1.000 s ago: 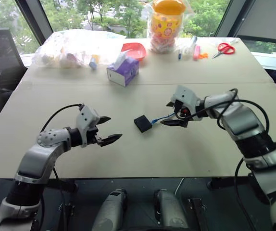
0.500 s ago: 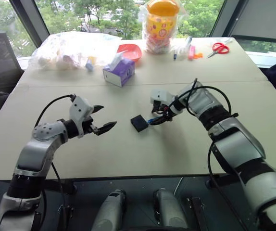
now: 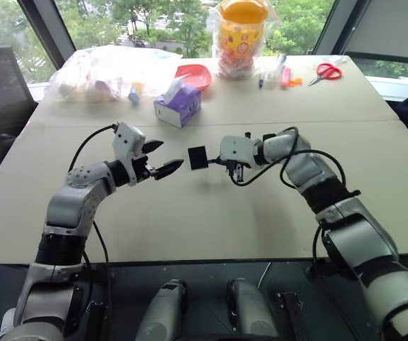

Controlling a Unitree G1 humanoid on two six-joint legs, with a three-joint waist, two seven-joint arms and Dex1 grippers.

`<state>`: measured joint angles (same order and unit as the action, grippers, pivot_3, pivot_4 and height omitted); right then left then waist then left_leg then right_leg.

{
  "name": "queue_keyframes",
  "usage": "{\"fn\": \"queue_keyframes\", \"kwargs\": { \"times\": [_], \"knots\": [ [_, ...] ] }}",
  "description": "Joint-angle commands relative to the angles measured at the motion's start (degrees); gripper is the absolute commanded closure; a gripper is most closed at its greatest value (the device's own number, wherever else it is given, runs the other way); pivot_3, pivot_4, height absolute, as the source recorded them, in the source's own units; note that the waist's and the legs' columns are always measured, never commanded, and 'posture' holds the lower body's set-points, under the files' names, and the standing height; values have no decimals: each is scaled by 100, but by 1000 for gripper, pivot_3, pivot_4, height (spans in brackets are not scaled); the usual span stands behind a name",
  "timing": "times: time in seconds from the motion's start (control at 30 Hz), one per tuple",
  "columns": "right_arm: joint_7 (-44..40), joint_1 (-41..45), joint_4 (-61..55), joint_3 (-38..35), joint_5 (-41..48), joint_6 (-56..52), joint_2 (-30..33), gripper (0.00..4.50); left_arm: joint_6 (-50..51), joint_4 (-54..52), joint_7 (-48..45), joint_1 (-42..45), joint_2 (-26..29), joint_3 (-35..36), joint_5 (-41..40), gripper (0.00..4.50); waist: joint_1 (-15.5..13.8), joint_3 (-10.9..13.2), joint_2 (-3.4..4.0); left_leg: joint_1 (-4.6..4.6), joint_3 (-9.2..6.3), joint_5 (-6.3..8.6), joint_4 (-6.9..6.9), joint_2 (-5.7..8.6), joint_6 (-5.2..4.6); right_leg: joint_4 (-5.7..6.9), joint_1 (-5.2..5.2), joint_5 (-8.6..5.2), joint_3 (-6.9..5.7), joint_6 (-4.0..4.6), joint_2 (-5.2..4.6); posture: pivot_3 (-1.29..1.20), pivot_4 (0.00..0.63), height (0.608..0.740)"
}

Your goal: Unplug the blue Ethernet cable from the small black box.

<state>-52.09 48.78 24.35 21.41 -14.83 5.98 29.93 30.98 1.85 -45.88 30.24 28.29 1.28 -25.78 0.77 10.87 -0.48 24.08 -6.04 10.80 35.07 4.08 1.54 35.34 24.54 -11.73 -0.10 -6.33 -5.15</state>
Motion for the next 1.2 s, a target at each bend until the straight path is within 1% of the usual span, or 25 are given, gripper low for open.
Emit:
{"fn": "queue_keyframes", "kwargs": {
  "times": [0.03,0.1,0.2,0.33,0.43,0.53,0.67,0.87,1.1,1.17,1.2],
  "knots": [
    [552,-550,-1541,-388,-124,340,206,4456,309,59,-365,380,-57,14,-362,0,3,0,-1,0,1,0,0,0,0,0,0,0,0,0,0,0,150,740],
    [722,-969,-2290,-510,-200,290,287,4456,468,155,-581,570,-107,-13,-509,0,16,1,-2,1,1,0,2,0,0,-3,-2,0,0,0,0,0,150,740],
    [868,-1337,-2970,-584,-296,123,298,4456,692,253,-771,792,-175,30,-690,0,42,1,-2,-1,6,-1,8,-3,-1,-2,-3,-1,1,0,0,0,150,740],
    [996,-1619,-3593,-617,-414,-123,243,4456,972,319,-1025,1038,-222,39,-945,0,21,1,-2,-7,5,-1,11,-6,-1,0,-9,-10,2,17,2,0,150,740],
    [1007,-1682,-3789,-626,-451,-289,237,4456,1037,329,-1182,1103,-210,2,-1001,0,10,1,-2,-6,4,-2,12,-6,-2,-2,-12,-10,3,18,0,0,150,740],
    [1015,-1660,-3807,-653,-467,-364,264,4500,1099,292,-1277,1099,-141,17,-1007,872,9,1,-3,-6,4,-2,12,-6,-2,-4,-12,-10,3,18,0,0,150,740],
    [1027,-1602,-3743,-668,-483,-331,322,4500,1205,203,-1319,1079,-46,70,-1051,2744,9,1,-3,-6,3,-2,12,-6,-2,-4,-12,-11,3,19,0,0,150,740],
    [1034,-1472,-3577,-729,-452,-253,398,4500,1269,113,-1314,1005,97,122,-1098,2744,5,1,-4,-6,2,-2,12,-7,-1,-5,-12,-11,2,19,0,0,150,740],
    [909,-1378,-3486,-754,-305,-260,401,4500,1265,134,-1318,972,127,94,-1085,2744,4,1,-4,-5,2,-2,11,-8,-1,-7,-12,-11,3,20,-1,0,150,740],
    [828,-1310,-3440,-737,-259,-221,442,3698,1228,215,-1339,1008,120,90,-1062,3295,4,2,-4,-5,2,-2,11,-9,-2,-7,-12,-11,3,20,-1,0,150,740],
    [806,-1289,-3427,-735,-249,-206,455,3411,1215,242,-1341,1024,114,85,-1050,3600,4,2,-4,-5,2,-2,11,-9,-2,-7,-12,-11,3,20,-1,0,150,740]
  ]
}}
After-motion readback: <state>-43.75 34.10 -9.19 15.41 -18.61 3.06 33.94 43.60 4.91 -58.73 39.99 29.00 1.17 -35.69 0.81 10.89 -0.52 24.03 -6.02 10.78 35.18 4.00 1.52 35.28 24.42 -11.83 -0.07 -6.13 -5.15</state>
